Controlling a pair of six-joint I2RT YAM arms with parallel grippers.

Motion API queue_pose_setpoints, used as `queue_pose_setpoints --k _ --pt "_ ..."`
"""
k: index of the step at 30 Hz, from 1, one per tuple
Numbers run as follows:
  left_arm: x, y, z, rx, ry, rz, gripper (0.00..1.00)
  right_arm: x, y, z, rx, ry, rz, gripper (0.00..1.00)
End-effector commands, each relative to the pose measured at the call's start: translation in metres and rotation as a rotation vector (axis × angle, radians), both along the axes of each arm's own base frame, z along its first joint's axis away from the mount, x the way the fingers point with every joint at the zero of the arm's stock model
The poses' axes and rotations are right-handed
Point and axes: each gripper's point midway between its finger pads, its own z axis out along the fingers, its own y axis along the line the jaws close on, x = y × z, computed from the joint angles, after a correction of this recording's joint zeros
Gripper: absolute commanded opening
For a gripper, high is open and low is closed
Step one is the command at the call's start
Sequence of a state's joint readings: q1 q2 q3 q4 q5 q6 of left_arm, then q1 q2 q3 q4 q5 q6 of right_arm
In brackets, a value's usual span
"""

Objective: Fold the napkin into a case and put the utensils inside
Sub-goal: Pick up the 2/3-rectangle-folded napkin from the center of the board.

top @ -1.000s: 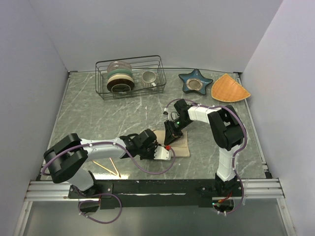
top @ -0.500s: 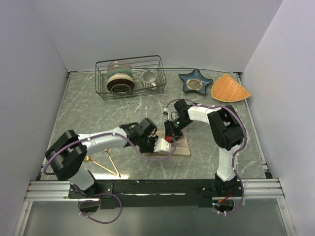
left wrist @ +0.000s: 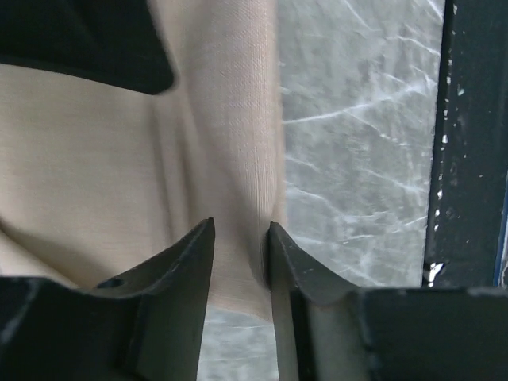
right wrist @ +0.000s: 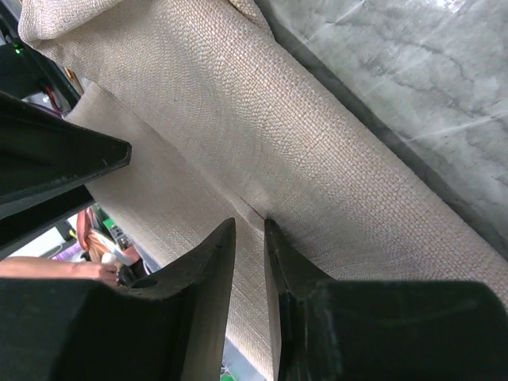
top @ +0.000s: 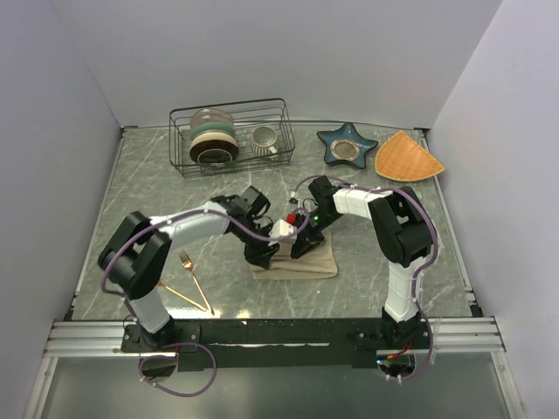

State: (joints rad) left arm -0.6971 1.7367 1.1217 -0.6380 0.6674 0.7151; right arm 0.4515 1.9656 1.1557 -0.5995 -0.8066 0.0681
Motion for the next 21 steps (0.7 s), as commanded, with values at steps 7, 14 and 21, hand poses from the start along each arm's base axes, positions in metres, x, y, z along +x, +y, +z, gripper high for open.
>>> queue_pose_setpoints --k 7,14,21 --pt "-0.012 -0.005 -0.003 -0.009 -0.418 0.155 0.4 -0.002 -0.014 -0.025 -0.106 -0.02 0.027 0.3" --pt "-0.014 0.006 -0.018 0.043 -0.638 0.21 0.39 -0.001 -0.014 -0.025 -0.108 -0.019 0.026 0.3" --pt "-0.023 0.014 -0.048 0.138 -0.703 0.121 0.29 -0.001 -0.014 -0.026 -0.11 -0.013 0.021 0.3"
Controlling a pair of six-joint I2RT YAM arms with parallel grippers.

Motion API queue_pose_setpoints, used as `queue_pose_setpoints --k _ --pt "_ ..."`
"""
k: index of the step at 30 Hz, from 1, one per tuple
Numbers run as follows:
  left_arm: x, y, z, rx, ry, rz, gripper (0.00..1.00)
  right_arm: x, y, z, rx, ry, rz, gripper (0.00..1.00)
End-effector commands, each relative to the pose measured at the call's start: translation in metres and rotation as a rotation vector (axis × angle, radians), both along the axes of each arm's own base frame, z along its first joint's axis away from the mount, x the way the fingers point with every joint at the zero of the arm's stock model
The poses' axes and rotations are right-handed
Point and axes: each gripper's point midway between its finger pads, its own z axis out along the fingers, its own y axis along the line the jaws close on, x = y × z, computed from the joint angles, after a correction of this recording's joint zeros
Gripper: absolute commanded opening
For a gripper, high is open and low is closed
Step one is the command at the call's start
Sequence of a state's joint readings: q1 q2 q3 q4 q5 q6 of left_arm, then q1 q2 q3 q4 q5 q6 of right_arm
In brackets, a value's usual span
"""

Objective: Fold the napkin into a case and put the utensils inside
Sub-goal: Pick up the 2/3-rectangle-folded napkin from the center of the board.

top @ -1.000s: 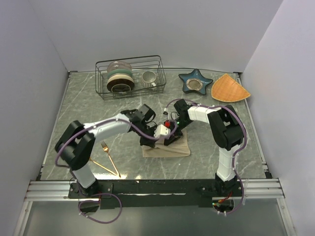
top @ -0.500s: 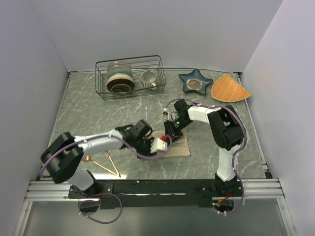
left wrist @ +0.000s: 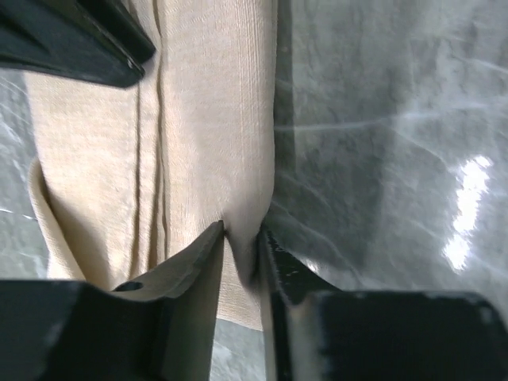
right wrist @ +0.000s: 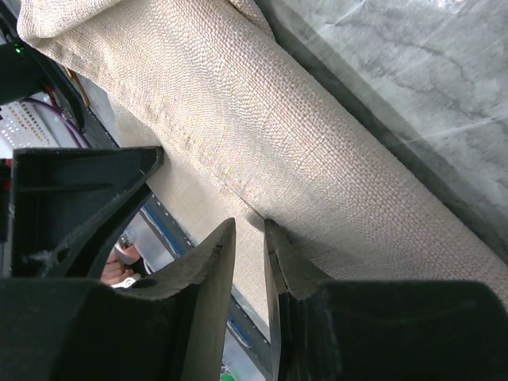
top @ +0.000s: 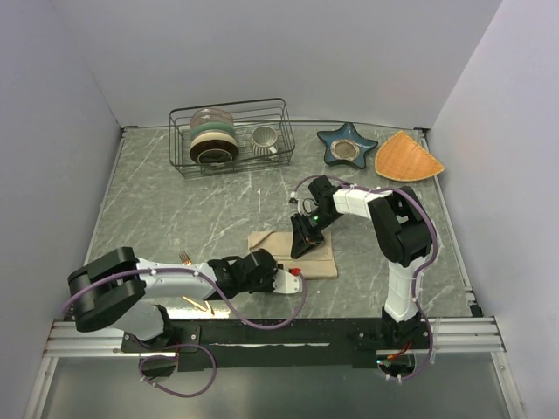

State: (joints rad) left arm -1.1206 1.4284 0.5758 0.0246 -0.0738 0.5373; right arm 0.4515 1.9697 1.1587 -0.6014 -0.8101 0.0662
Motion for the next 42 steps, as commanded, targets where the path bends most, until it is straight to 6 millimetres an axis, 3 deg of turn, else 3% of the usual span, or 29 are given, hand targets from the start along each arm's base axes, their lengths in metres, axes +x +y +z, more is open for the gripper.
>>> queue_pose_setpoints --k 1,3,4,5,6,8,12,16,22,23,24,27,28,32,38,42 --pt "0.005 0.012 -0.021 0.083 -0.049 0.016 0.25 -0.001 -0.015 -0.026 -0.112 -0.017 0.018 0.3" --pt "0.002 0.013 -0.022 0.091 -0.036 0.004 0.16 -0.001 -0.015 -0.028 -0.117 -0.016 0.018 0.29" --pt "0.001 0.011 -0.019 0.082 -0.028 -0.005 0.03 -0.001 -0.015 -0.028 -0.118 -0.02 0.023 0.3" --pt "-0.006 0.006 -0.016 0.061 0.011 -0.043 0.01 -0.001 -0.016 -0.028 -0.118 -0.02 0.021 0.3" --pt "-0.012 0.01 -0.013 0.073 0.042 -0.061 0.01 -0.001 -0.016 -0.028 -0.119 -0.021 0.022 0.3" --pt "-0.018 -0.004 0.004 0.015 0.126 -0.105 0.01 -0.001 -0.017 -0.028 -0.119 -0.024 0.027 0.29" --pt "-0.025 -0.011 0.024 -0.02 0.322 -0.148 0.01 -0.002 -0.018 -0.029 -0.123 -0.025 0.029 0.29" --pt "-0.009 -0.015 0.04 -0.05 0.446 -0.15 0.01 -0.003 -0.019 -0.03 -0.125 -0.03 0.034 0.3" --pt "0.019 -0.015 0.04 -0.081 0.573 -0.117 0.01 -0.002 -0.018 -0.028 -0.117 -0.032 0.036 0.32" --pt "0.024 -0.017 0.044 -0.095 0.545 -0.12 0.04 -0.002 -0.017 -0.027 -0.116 -0.034 0.036 0.32" --pt "0.024 -0.019 0.046 -0.107 0.527 -0.12 0.17 -0.003 -0.017 -0.028 -0.118 -0.03 0.038 0.32" --pt "0.016 -0.022 0.046 -0.104 0.432 -0.112 0.32 -0.002 -0.018 -0.029 -0.123 -0.03 0.036 0.32" --pt "0.012 -0.014 0.035 -0.069 0.408 -0.091 0.32 -0.002 -0.019 -0.029 -0.125 -0.029 0.036 0.32" --pt "0.0 -0.015 0.022 -0.031 0.314 -0.079 0.34 -0.002 -0.018 -0.03 -0.121 -0.024 0.035 0.32" --pt "0.002 -0.026 0.014 -0.016 0.196 -0.015 0.42 -0.004 -0.018 -0.031 -0.118 -0.013 0.029 0.32" --pt "0.008 -0.031 0.002 0.023 0.155 0.012 0.42 -0.004 -0.017 -0.031 -0.119 -0.011 0.03 0.32"
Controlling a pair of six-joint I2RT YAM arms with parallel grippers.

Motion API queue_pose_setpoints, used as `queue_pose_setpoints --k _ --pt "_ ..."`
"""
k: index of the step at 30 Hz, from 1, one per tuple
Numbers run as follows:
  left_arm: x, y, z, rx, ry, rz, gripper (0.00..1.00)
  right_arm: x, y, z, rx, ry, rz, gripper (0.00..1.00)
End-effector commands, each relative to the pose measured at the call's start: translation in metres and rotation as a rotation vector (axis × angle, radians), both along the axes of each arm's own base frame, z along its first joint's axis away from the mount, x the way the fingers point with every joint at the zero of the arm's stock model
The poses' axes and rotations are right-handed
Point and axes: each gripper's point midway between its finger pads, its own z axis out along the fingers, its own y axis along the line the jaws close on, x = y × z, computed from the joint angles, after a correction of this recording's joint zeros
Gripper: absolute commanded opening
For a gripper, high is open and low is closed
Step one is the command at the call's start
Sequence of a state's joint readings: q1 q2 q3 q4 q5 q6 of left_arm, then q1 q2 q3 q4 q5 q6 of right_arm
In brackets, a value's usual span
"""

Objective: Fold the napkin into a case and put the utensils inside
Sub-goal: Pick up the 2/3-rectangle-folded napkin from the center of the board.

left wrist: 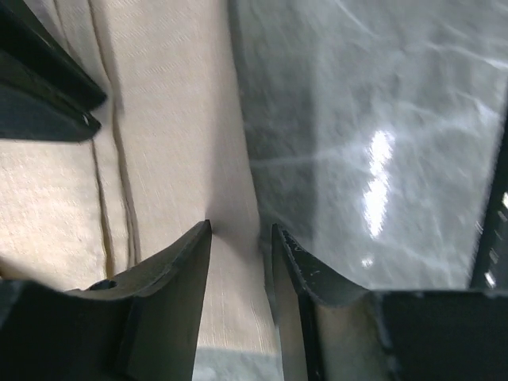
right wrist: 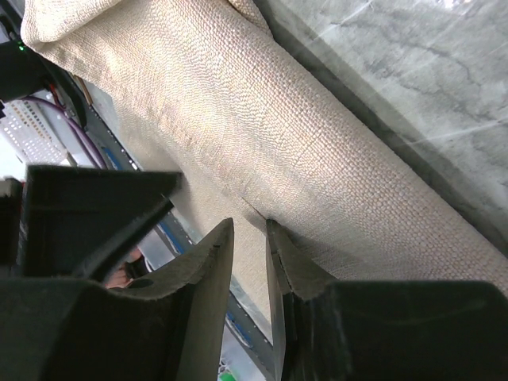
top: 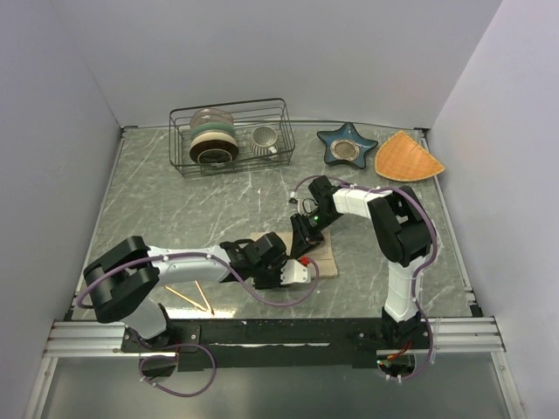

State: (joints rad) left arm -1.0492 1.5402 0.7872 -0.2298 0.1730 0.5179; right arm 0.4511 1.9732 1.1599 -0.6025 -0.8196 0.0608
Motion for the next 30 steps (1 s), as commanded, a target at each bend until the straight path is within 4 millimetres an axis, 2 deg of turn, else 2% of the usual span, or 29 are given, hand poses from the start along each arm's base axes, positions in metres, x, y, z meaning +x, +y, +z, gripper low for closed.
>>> queue_pose_setpoints --k 1,4,9,13,14,16,17,19,20,22,23,24,25,26,28,29,30 --pt "0.022 -0.013 -0.004 0.0 -0.101 0.077 0.41 -0.003 -0.018 -0.032 -0.128 -0.014 0.023 0.32" --pt "0.02 -0.012 -0.012 0.022 -0.101 0.045 0.39 -0.002 -0.018 -0.031 -0.126 -0.017 0.021 0.32" --pt "0.014 -0.009 -0.016 0.043 -0.069 -0.007 0.15 -0.002 -0.019 -0.032 -0.128 -0.017 0.024 0.32" --pt "0.016 -0.011 -0.003 0.016 -0.023 -0.027 0.01 -0.003 -0.018 -0.033 -0.127 -0.017 0.024 0.32" --pt "0.018 -0.017 0.006 -0.008 -0.016 -0.036 0.01 -0.003 -0.019 -0.033 -0.128 -0.017 0.025 0.32" --pt "0.014 -0.014 0.012 -0.018 0.062 -0.052 0.01 -0.004 -0.019 -0.034 -0.13 -0.017 0.026 0.32" --pt "0.019 -0.02 0.022 -0.043 0.073 -0.053 0.01 -0.003 -0.019 -0.033 -0.128 -0.021 0.026 0.32" --pt "0.021 -0.013 0.025 -0.043 0.147 -0.052 0.01 -0.003 -0.019 -0.034 -0.131 -0.022 0.028 0.32" --pt "0.022 -0.018 0.032 -0.069 0.177 -0.063 0.01 -0.003 -0.02 -0.033 -0.13 -0.021 0.028 0.32" --pt "0.027 -0.011 0.029 -0.063 0.251 -0.047 0.01 -0.002 -0.019 -0.032 -0.124 -0.026 0.028 0.32" --pt "0.028 -0.017 0.037 -0.097 0.285 -0.06 0.01 -0.002 -0.019 -0.031 -0.122 -0.028 0.029 0.33" --pt "0.035 -0.014 0.038 -0.11 0.314 -0.038 0.01 -0.002 -0.018 -0.03 -0.114 -0.029 0.029 0.33" --pt "0.033 -0.011 0.032 -0.093 0.363 -0.032 0.01 -0.002 -0.017 -0.028 -0.108 -0.032 0.029 0.34" --pt "0.037 -0.018 0.041 -0.129 0.385 -0.046 0.01 -0.001 -0.016 -0.027 -0.105 -0.035 0.029 0.34" --pt "0.043 -0.015 0.037 -0.135 0.44 -0.025 0.01 -0.002 -0.015 -0.024 -0.096 -0.036 0.03 0.35" --pt "0.044 -0.018 0.044 -0.152 0.475 -0.032 0.01 -0.002 -0.015 -0.023 -0.094 -0.037 0.031 0.35" --pt "0.048 -0.017 0.039 -0.151 0.503 -0.023 0.01 -0.002 -0.015 -0.023 -0.094 -0.037 0.031 0.35"
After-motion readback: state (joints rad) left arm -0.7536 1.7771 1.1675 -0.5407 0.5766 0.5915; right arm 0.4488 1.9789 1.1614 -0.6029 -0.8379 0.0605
